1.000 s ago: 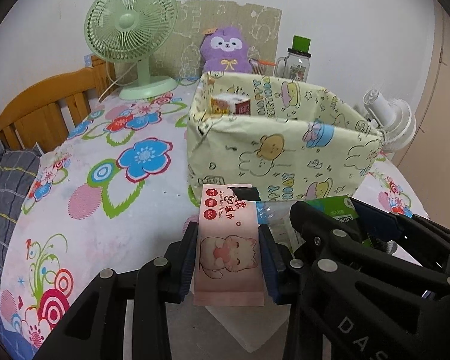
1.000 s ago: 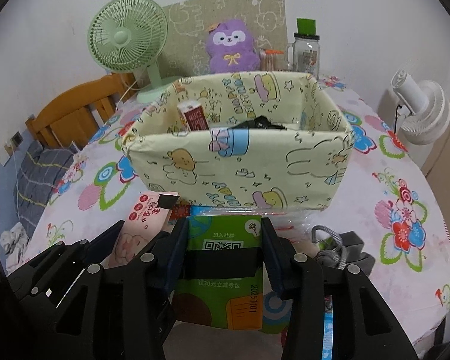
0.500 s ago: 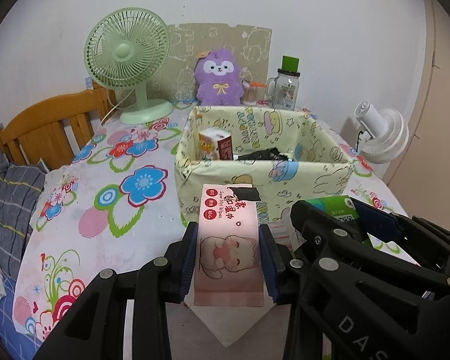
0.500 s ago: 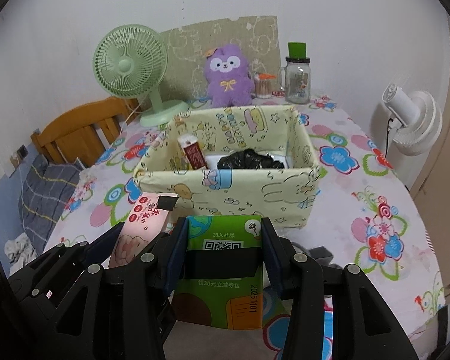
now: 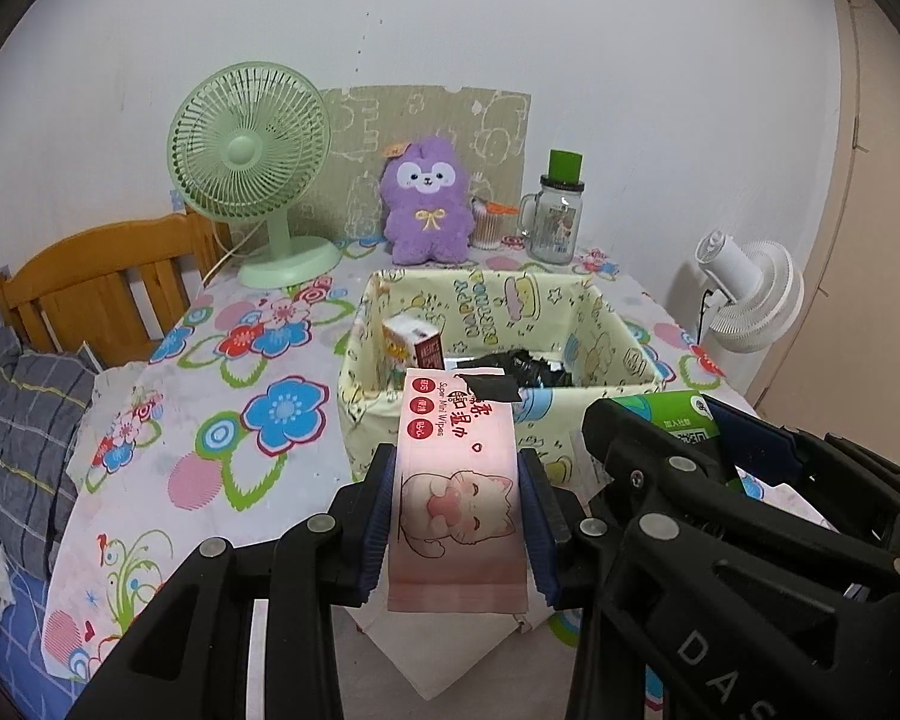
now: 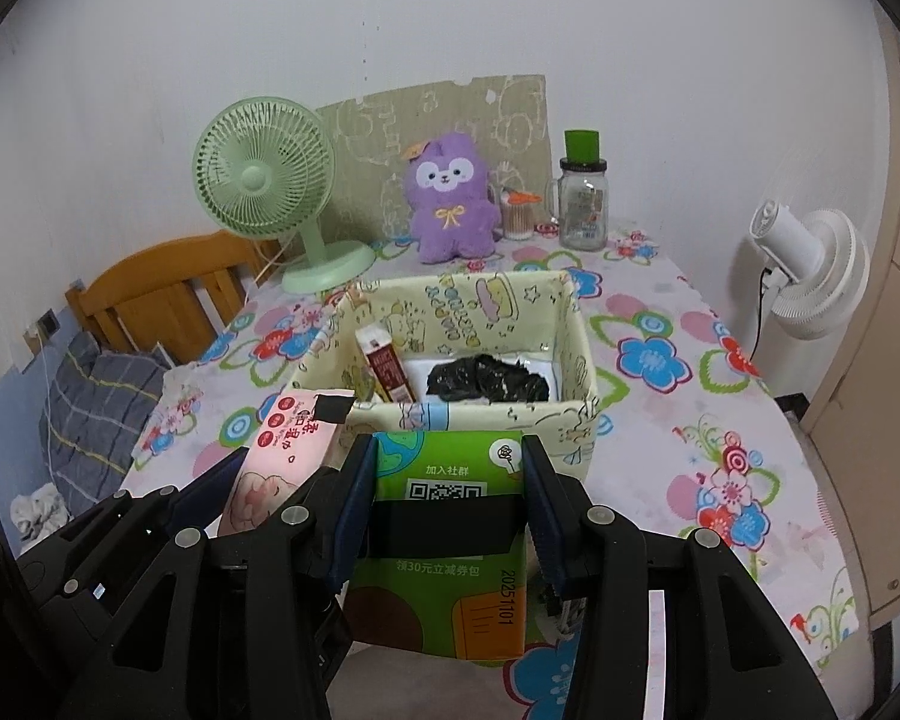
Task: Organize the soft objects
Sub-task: 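Lift the pink pack with the left tool toward the box while the right tool carries the green pack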
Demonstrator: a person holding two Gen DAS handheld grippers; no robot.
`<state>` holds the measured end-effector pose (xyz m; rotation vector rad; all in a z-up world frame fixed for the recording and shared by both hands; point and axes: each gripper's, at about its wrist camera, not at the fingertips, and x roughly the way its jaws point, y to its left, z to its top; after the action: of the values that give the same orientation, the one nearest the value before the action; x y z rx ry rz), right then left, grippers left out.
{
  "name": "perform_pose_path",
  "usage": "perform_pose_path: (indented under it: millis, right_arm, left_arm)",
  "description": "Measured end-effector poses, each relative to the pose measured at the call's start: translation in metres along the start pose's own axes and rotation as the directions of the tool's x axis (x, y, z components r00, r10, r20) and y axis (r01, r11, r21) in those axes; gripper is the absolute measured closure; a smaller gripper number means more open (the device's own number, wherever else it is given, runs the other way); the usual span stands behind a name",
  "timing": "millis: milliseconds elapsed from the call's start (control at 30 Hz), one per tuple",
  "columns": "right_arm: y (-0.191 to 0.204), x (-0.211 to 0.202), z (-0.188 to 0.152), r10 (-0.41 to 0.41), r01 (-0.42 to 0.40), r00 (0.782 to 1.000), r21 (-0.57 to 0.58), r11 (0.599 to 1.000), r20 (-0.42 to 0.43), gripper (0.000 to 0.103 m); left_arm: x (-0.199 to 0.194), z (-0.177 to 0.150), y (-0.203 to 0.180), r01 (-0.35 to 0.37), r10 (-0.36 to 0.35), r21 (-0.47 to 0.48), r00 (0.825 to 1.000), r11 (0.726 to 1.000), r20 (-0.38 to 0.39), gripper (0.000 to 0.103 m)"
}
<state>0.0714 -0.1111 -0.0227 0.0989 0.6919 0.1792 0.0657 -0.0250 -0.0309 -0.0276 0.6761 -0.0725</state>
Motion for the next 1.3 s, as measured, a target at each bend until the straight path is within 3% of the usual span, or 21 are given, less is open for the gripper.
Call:
perform_pose_path:
  millis: [467, 1300]
  right_arm:
    - [-0.003, -0.009, 0.021, 0.002, -0.002, 0.999, 0.002, 1.0, 0.036, 0.053]
    - [-0.016, 0.023, 0.053, 0.001, -0.001, 1.0, 0.011, 1.0, 0.03, 0.053]
  left_arm:
    - [-0.007, 0.02, -0.006, -0.001, 0.001, 0.008, 0.999, 1.0, 0.033, 0.064]
    - [0.024, 0.048, -0.008, -0.007, 0.007, 0.008, 1.0, 1.0, 0.028, 0.064]
